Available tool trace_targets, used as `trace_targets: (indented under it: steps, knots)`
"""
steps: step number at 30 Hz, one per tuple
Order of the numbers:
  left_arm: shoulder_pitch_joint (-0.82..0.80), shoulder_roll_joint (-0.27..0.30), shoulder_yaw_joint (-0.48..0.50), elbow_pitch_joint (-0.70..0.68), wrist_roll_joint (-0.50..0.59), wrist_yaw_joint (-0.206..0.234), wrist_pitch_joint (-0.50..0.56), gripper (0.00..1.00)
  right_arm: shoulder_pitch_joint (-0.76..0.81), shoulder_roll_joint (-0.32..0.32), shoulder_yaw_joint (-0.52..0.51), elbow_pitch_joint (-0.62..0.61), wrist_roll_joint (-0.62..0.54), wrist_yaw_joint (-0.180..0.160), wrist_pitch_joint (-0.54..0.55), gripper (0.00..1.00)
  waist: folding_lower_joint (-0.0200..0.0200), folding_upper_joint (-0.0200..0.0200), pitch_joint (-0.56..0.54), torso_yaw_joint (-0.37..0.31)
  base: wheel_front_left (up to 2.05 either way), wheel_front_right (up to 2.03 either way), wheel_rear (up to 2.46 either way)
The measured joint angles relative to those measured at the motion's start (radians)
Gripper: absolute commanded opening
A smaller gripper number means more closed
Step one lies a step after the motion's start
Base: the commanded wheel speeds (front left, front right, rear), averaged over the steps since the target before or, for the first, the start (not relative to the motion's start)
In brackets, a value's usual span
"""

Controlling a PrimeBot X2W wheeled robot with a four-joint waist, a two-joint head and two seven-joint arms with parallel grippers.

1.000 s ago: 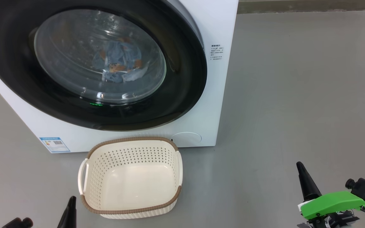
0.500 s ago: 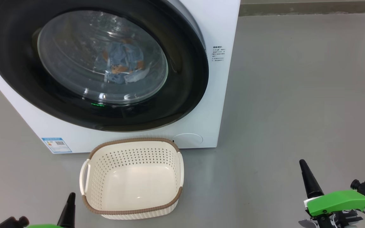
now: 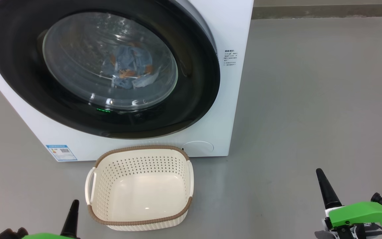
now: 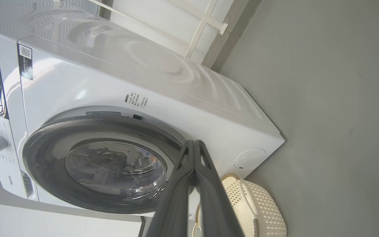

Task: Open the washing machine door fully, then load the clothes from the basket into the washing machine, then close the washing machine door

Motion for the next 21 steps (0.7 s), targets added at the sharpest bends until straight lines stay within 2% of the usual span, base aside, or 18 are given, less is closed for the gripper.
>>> trace_targets:
  steps: [21]
  knots:
    - [-0.015,-0.019,0.040,-0.011,-0.188,0.000,0.063,0.00,0.001,0.017,-0.040,-0.041,0.190,0.000,0.059,0.00,0.0000,0.0000,-0.011,0.010,0.00,0.00,0.00]
